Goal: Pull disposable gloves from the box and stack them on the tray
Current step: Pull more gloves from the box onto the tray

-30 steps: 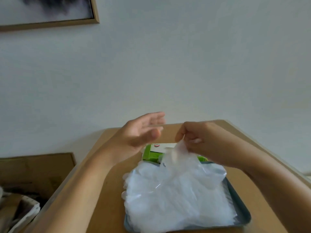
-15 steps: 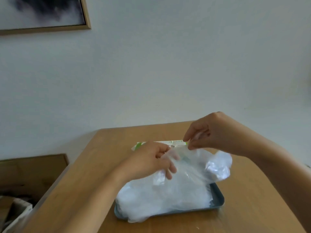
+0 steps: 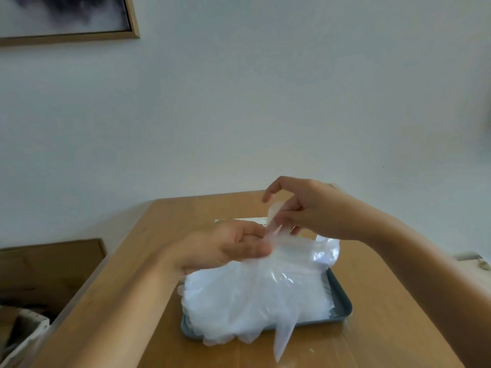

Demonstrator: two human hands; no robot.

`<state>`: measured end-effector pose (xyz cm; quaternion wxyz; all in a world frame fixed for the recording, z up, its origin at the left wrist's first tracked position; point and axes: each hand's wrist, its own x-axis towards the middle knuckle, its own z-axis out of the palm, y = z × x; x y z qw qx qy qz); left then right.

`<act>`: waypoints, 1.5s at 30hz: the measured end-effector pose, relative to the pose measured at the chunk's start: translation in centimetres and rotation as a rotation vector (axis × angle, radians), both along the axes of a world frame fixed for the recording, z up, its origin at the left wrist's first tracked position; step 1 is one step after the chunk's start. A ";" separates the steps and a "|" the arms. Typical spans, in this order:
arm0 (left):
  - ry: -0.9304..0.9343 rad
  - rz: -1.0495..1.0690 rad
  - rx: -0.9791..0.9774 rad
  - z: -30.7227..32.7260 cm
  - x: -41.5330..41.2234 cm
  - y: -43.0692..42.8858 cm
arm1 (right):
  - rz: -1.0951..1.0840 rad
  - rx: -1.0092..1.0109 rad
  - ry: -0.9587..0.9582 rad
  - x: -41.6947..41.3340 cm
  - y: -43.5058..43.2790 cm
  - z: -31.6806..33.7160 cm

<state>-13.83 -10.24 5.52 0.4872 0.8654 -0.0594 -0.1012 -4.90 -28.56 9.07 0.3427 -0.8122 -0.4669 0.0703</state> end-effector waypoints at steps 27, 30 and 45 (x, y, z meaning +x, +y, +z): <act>0.315 0.373 0.159 -4.6 3.2 4.2 | -0.210 -0.314 0.274 5.0 1.1 -10.8; 0.312 0.414 0.274 -4.6 3.2 5.5 | -0.247 -0.324 0.189 5.1 1.3 -11.5; -0.458 0.546 0.611 -4.1 2.6 1.3 | -0.201 -0.309 -0.089 5.5 1.7 -12.7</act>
